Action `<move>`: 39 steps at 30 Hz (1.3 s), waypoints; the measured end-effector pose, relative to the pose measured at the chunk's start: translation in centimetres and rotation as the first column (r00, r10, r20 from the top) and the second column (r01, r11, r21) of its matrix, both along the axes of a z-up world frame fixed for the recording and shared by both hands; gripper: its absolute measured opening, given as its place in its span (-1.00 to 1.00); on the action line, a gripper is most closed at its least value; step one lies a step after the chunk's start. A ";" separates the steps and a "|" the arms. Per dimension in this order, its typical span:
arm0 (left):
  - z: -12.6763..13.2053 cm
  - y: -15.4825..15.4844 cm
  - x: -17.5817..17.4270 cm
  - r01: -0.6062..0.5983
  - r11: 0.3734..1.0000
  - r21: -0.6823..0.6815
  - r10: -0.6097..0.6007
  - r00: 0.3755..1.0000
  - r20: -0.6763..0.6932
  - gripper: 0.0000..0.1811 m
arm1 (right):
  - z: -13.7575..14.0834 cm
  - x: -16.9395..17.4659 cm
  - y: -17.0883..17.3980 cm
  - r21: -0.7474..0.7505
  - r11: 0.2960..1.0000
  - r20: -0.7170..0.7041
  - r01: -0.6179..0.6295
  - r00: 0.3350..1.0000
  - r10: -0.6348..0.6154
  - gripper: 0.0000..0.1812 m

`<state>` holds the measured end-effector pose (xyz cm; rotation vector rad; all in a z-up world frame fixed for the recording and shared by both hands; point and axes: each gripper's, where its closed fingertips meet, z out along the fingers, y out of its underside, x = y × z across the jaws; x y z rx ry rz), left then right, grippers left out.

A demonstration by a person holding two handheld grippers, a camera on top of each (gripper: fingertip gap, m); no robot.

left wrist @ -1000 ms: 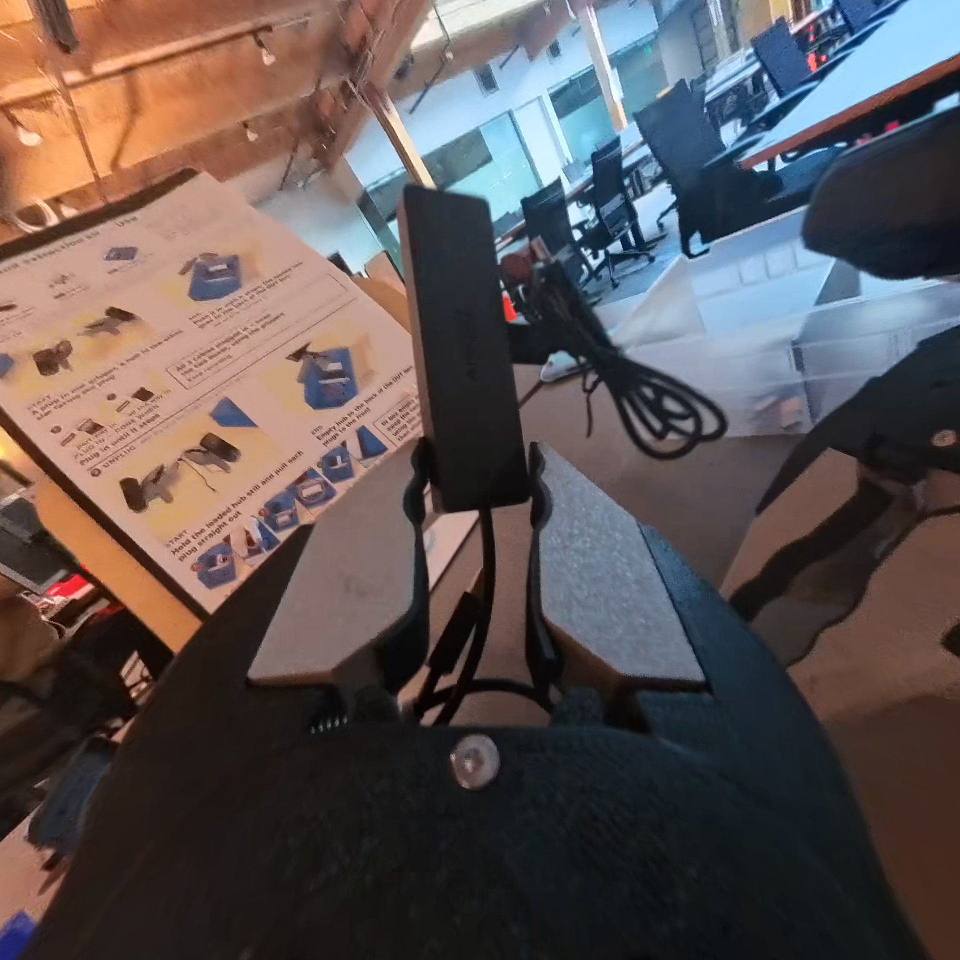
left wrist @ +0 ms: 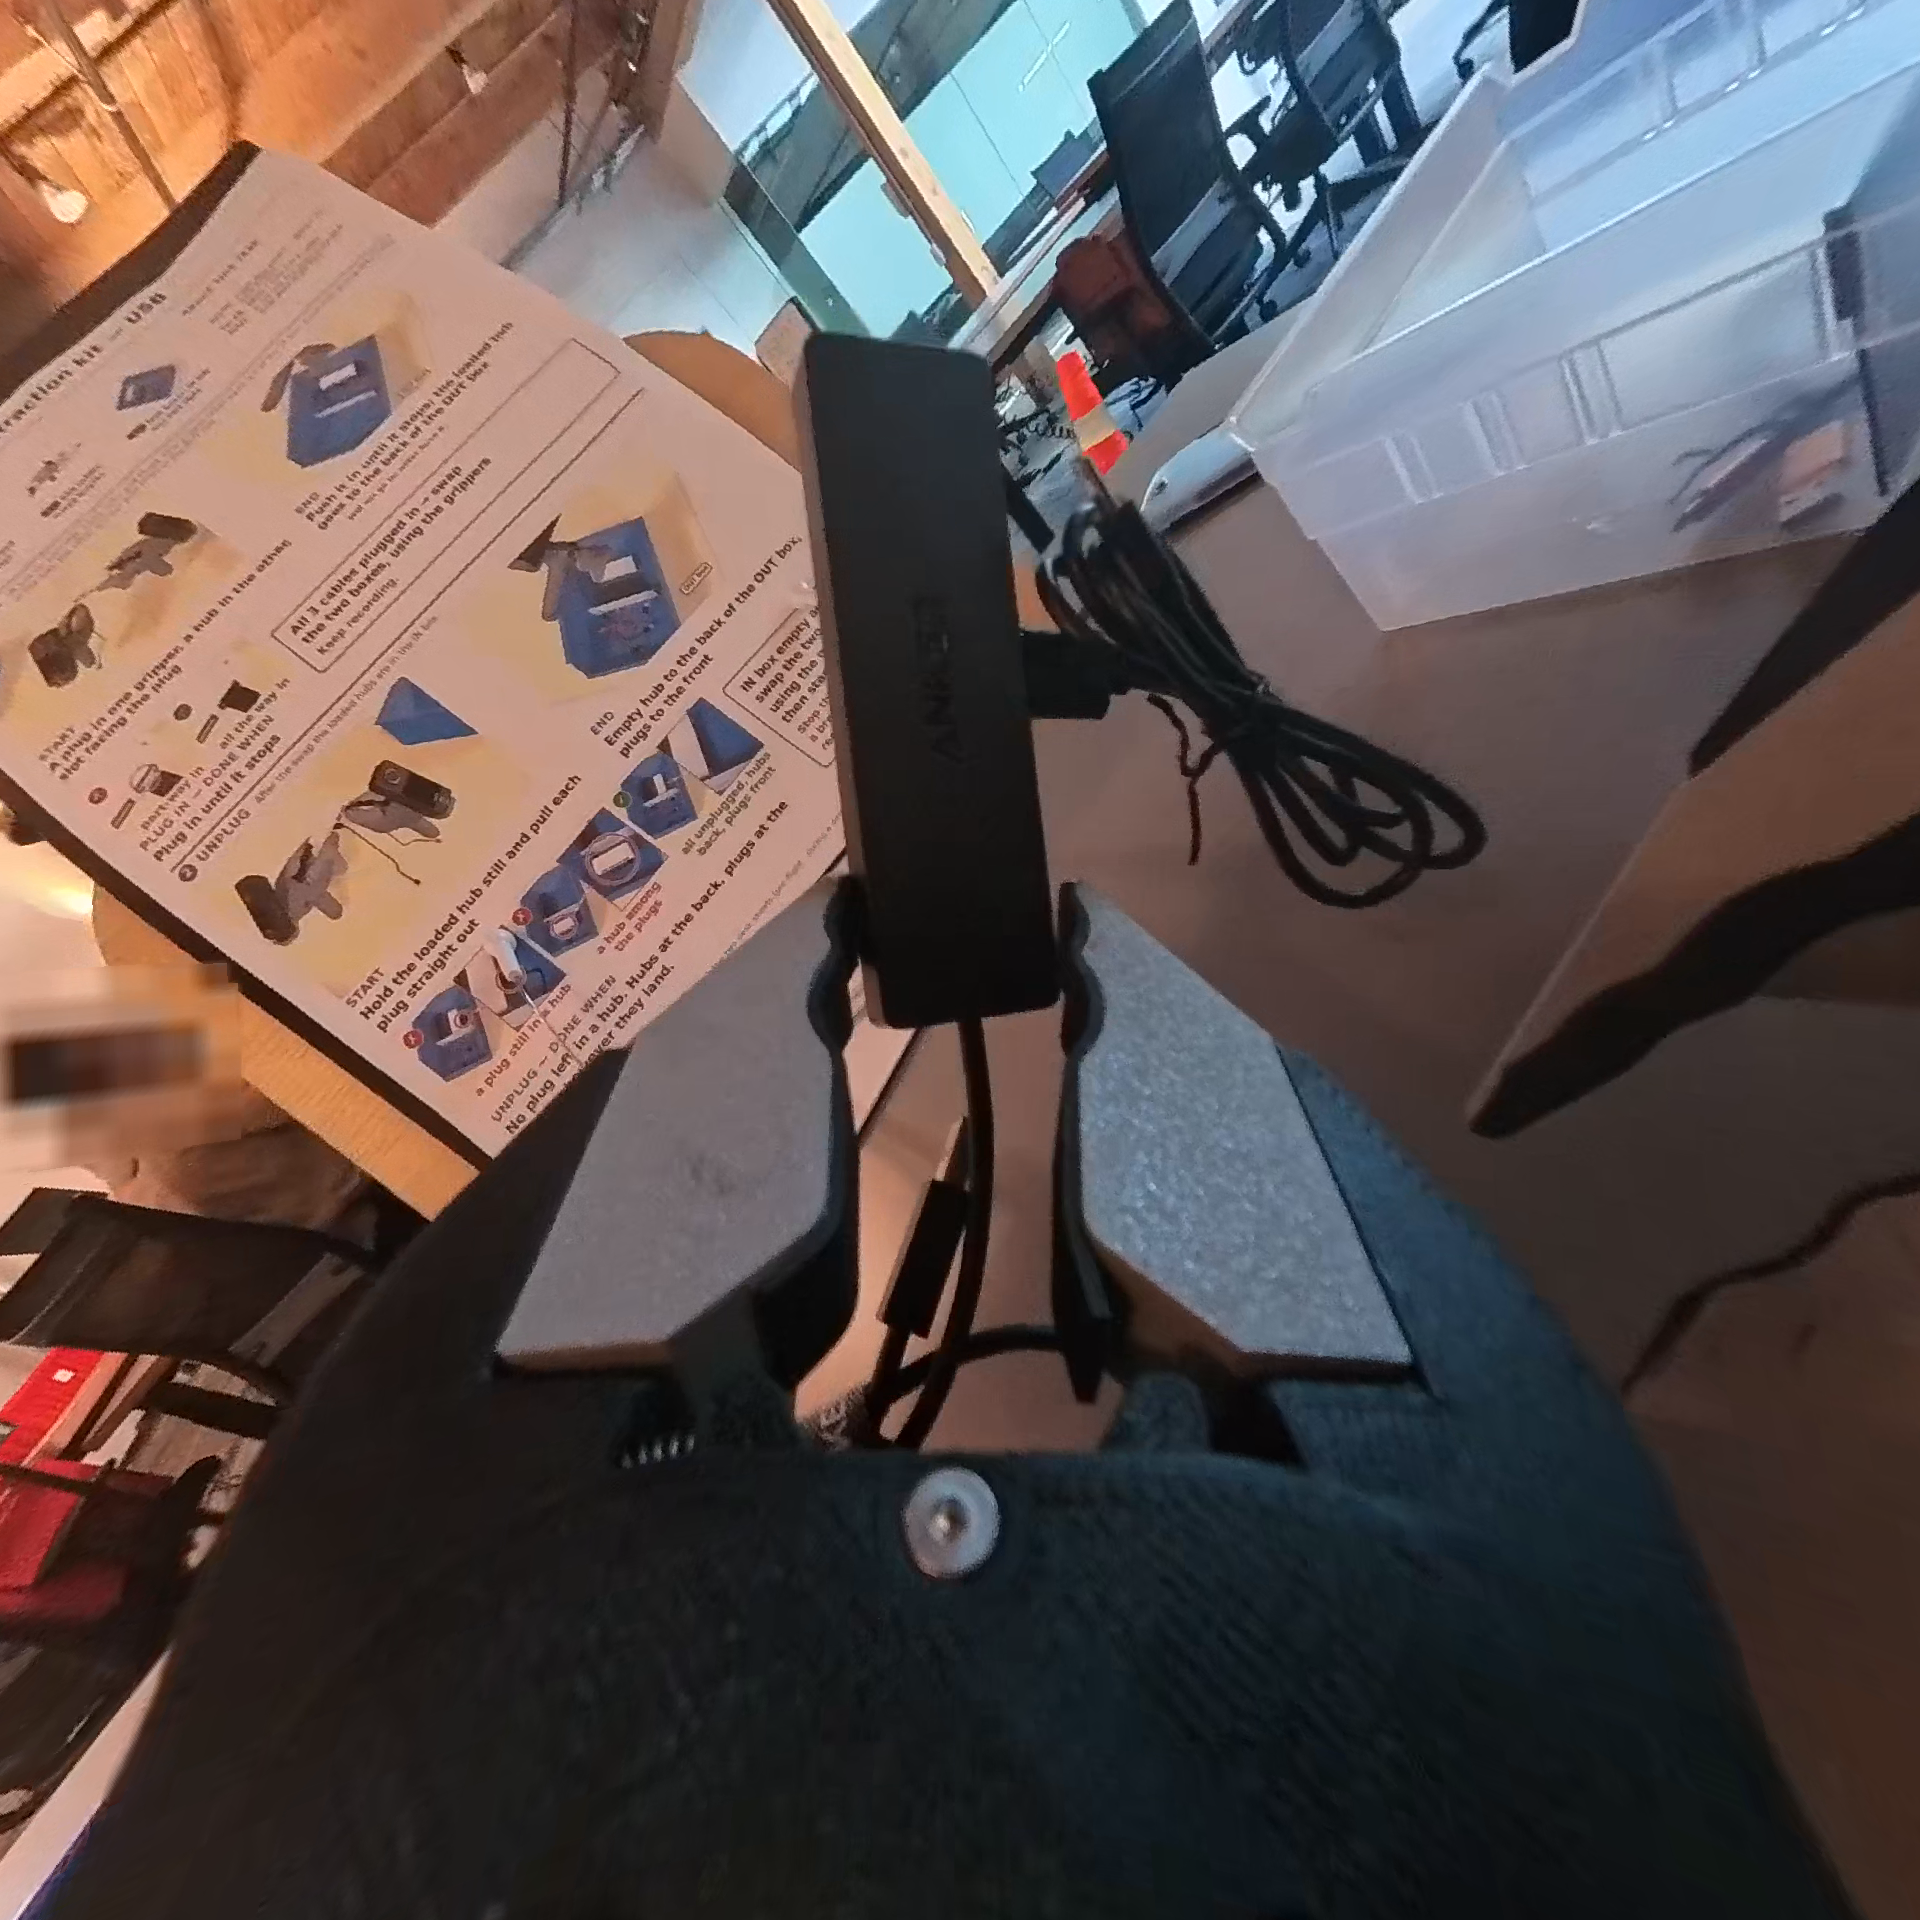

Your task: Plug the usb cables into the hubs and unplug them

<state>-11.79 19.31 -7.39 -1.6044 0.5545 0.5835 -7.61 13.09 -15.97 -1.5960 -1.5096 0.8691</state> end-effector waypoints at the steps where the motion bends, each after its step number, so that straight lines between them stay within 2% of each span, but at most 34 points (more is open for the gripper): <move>1: 0.0 0.0 0.0 -0.001 1.000 0.000 0.001 1.000 -0.005 -0.60 | 0.0 0.0 0.0 0.003 1.000 0.001 0.001 1.000 -0.001 -0.57; 20: 0.1 0.0 0.0 0.003 1.000 0.008 -0.004 1.000 0.012 -0.60 | 0.0 0.0 0.1 -0.004 1.000 -0.003 0.006 1.000 -0.006 -0.59; 25: -0.3 0.1 0.0 -0.001 1.000 -0.009 0.001 1.000 0.001 -0.60 | 0.3 0.1 0.1 0.007 1.000 -0.020 0.011 1.000 -0.011 -0.65; 33: 0.3 -0.1 0.2 0.004 1.000 0.023 -0.004 1.000 -0.003 -0.60 | 0.2 0.1 0.1 0.016 1.000 -0.008 0.011 1.000 -0.011 -0.65; 39: -0.2 -0.1 0.6 0.022 1.000 -0.009 -0.023 1.000 -0.014 -0.60 | 0.1 0.1 0.1 0.022 1.000 -0.006 0.011 1.000 -0.011 -0.65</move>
